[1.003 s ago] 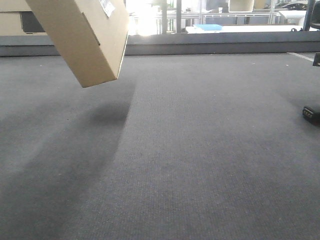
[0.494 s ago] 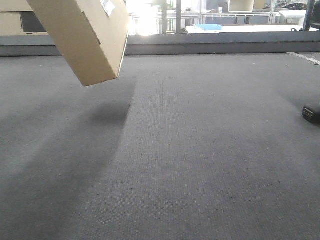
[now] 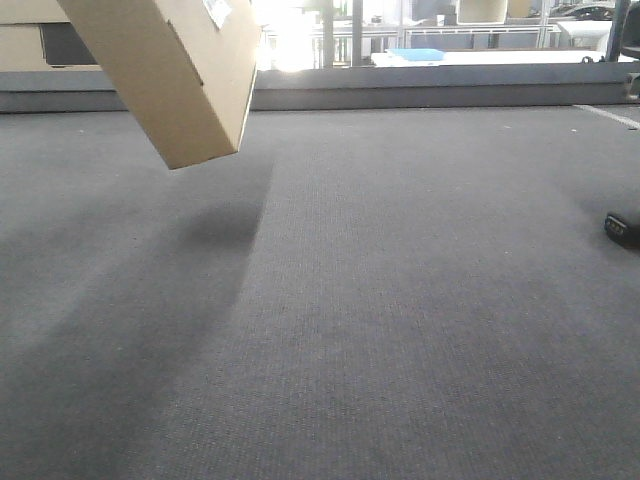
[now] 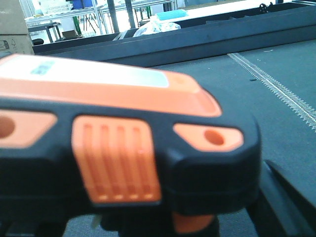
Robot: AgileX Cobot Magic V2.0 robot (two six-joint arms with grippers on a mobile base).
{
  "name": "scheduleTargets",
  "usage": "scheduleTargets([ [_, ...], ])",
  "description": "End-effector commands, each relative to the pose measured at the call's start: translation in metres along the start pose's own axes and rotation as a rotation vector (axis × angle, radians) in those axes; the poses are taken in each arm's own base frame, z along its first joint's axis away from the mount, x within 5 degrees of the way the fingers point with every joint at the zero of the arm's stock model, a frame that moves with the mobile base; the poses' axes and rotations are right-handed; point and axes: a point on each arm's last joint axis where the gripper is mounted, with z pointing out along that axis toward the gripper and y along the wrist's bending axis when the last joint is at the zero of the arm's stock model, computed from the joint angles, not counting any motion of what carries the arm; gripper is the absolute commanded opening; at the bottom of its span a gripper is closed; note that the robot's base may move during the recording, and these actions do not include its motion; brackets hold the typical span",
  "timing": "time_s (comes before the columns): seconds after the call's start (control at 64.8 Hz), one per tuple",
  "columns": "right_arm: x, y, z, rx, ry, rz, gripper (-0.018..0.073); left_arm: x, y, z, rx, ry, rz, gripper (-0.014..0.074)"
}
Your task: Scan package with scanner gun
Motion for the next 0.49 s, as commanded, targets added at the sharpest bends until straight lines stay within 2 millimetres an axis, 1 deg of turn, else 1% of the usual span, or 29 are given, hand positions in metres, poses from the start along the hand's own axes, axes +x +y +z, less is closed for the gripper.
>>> scheduleTargets([
  [0.0,-0.0026,-0.0004,0.0013,-0.002,-0.021,-0.001,0.0561,-0.0029,-0.0034,-0.0023,0.016,-0.031,0.007,-0.0111],
  [0.37,-0.0013,-0.0004,0.0014,-0.002,-0.008,-0.002,0.0557,-0.0031,-0.0035,-0.0023,0.017,-0.033,0.007,-0.0111],
  [0.432,-0.0013,-0.0004,0.0014,-0.002,-0.008,-0.002,0.0524,-0.0031,-0.0035,-0.0023,0.017,-0.033,0.007,-0.0111],
  [0.478,-0.0013,-0.0004,0.0014,-0.002,-0.008,-0.002,0.0471,-0.0031,-0.0036,-0.0023,0.017,-0.034,0.007,-0.0111],
])
